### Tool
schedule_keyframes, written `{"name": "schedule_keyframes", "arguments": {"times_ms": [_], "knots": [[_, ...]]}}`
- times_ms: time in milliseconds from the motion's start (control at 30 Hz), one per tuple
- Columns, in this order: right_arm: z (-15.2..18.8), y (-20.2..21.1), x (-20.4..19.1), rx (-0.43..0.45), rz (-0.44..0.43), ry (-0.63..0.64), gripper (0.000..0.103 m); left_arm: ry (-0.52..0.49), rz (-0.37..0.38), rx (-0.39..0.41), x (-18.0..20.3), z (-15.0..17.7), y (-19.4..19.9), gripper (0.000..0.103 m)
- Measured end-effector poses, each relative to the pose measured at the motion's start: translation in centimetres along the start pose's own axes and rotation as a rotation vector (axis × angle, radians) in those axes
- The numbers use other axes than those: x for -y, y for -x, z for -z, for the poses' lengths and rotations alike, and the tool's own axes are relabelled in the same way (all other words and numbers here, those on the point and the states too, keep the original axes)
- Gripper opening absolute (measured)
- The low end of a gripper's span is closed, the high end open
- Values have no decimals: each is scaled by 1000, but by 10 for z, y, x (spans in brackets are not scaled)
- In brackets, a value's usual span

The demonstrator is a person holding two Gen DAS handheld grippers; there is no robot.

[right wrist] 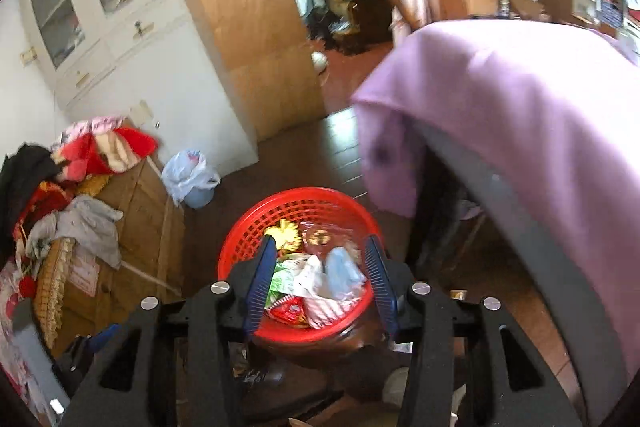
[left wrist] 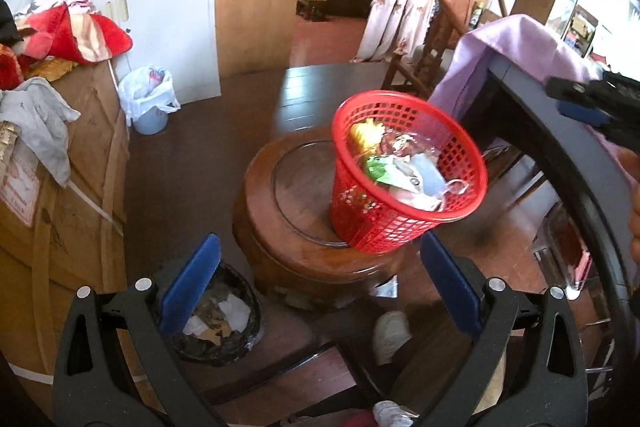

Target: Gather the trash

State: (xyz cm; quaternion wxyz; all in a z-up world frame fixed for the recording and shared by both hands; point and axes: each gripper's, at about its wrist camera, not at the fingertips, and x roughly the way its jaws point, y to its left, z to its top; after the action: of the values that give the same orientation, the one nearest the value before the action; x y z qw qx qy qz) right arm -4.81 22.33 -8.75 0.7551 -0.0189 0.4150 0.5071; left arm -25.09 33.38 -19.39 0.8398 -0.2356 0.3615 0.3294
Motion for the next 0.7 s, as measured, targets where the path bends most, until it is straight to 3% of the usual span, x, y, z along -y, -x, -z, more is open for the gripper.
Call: {"name": "schedule_keyframes", "arguments": {"times_ms": [200, 400, 533, 700], "knots": [[27, 62, 21, 74, 36, -70, 47, -22, 51, 15, 15, 0, 6, 96], [54, 109, 21, 126, 96, -69, 58, -45, 87, 38, 27, -1, 17, 96], [66, 118, 30, 132, 117, -75, 60, -44, 91, 40, 30, -1, 15, 96], [79, 103, 44, 75, 104, -82, 60, -44, 82, 4, 31, 1, 2, 96]]}}
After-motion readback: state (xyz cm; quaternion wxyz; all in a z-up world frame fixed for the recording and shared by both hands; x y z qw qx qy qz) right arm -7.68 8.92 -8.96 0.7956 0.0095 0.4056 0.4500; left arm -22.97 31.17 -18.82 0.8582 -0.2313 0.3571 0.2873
